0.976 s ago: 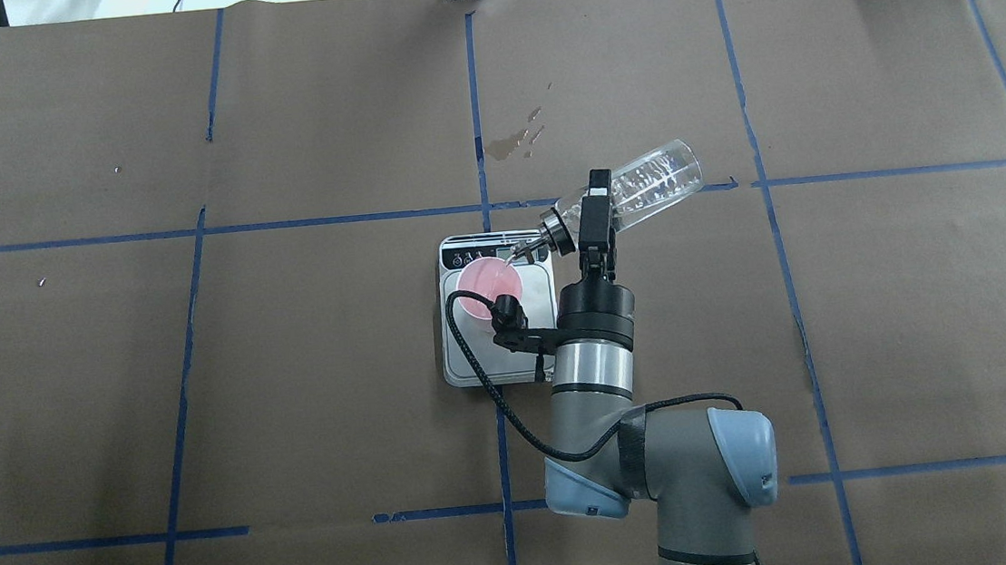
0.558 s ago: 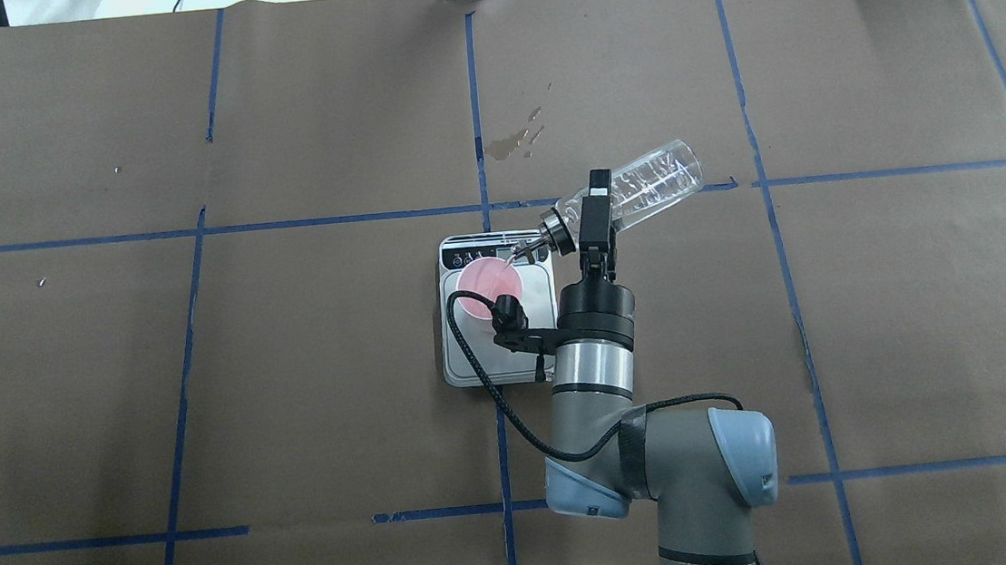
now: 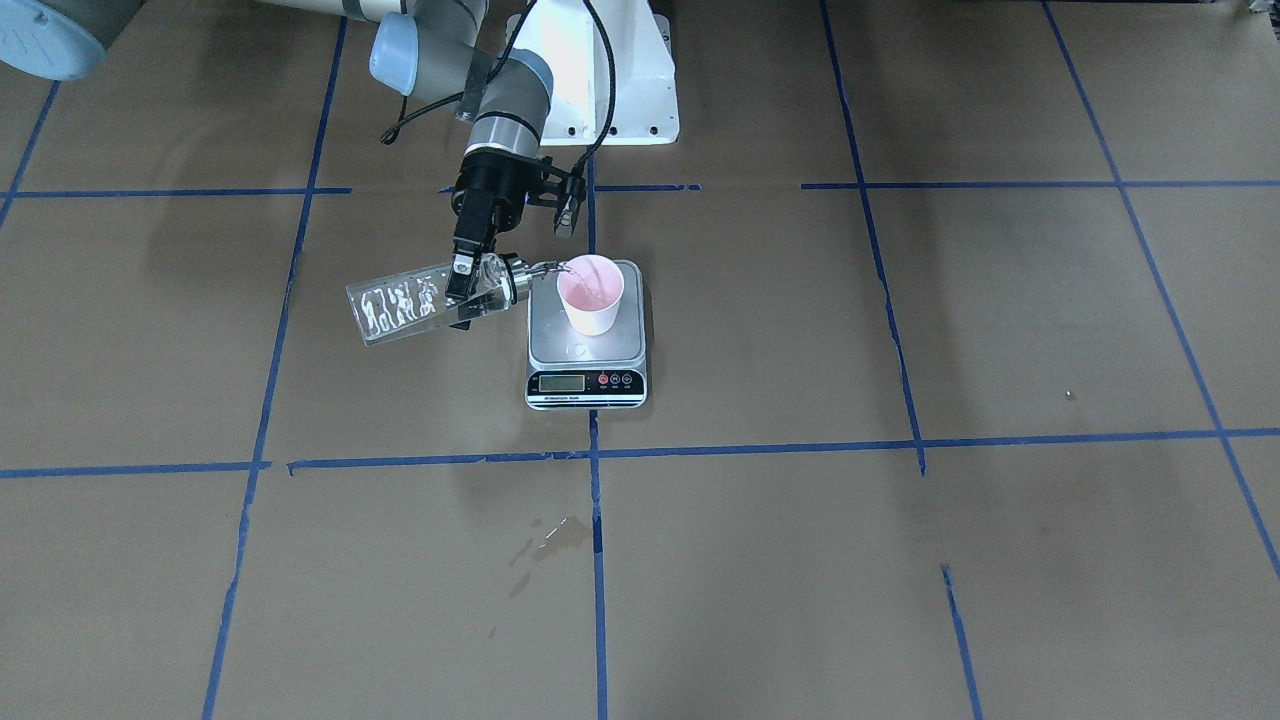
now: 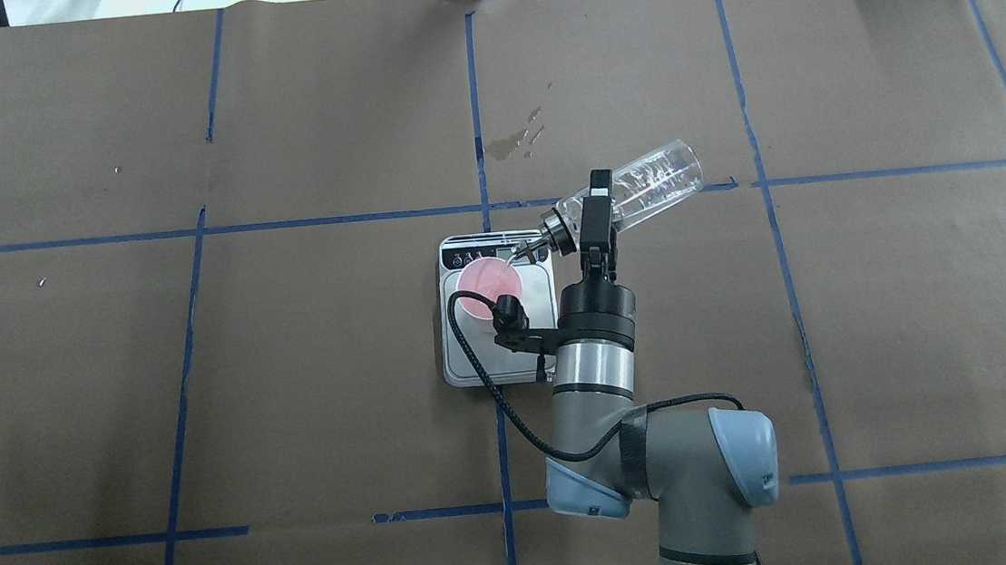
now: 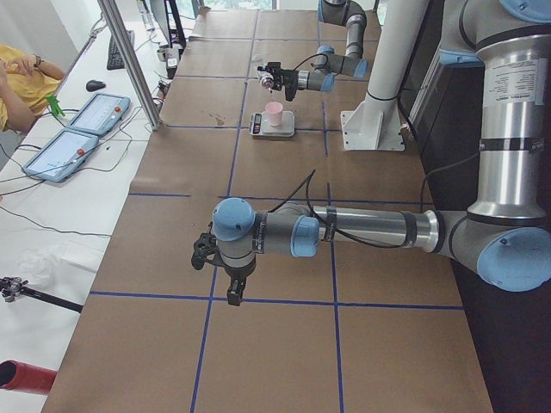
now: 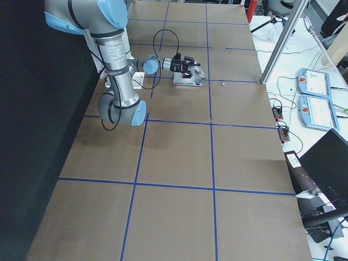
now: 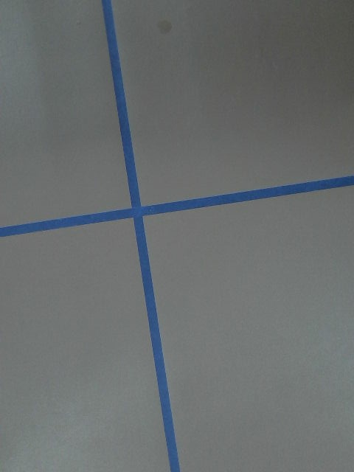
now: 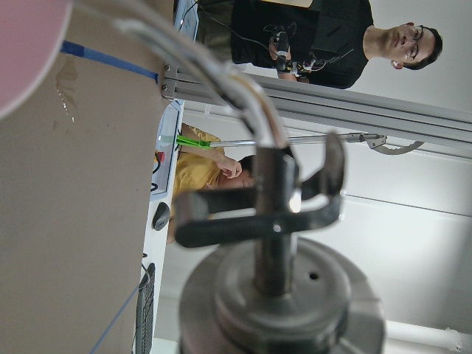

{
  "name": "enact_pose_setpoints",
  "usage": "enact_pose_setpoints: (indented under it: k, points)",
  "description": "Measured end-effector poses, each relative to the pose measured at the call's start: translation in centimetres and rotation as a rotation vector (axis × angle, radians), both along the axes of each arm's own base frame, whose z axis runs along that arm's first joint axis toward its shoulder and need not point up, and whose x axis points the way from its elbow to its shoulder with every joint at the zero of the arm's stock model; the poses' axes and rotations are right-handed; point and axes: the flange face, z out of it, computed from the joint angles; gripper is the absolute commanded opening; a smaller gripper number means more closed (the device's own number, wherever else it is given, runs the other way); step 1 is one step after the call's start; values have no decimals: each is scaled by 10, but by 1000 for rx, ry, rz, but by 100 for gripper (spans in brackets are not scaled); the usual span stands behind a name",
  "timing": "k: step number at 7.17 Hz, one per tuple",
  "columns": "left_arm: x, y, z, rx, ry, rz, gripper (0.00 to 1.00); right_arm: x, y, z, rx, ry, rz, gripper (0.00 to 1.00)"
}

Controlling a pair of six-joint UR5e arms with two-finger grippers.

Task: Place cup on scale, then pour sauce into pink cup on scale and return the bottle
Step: 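Tilt the bottle with the right gripper to pour into the cup, then turn the bottle upright and carry it back beside the scale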

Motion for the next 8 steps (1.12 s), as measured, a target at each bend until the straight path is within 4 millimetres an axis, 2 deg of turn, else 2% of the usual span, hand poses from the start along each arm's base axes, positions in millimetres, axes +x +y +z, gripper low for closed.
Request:
enact_pose_setpoints:
  k: [2,3,6,8]
  points:
    - [0,0,0,0,0,0,100,2,-1,-1,5,-44,2,0]
    - [0,0,0,0,0,1,100,5,0,-3,14,-131,-1,0]
    - [0,0,-1,2,0,0,100,26,7,5,10,-548,-56,0]
    - [0,0,-1,3,1,1,100,38,10,15,15,-715,-69,0]
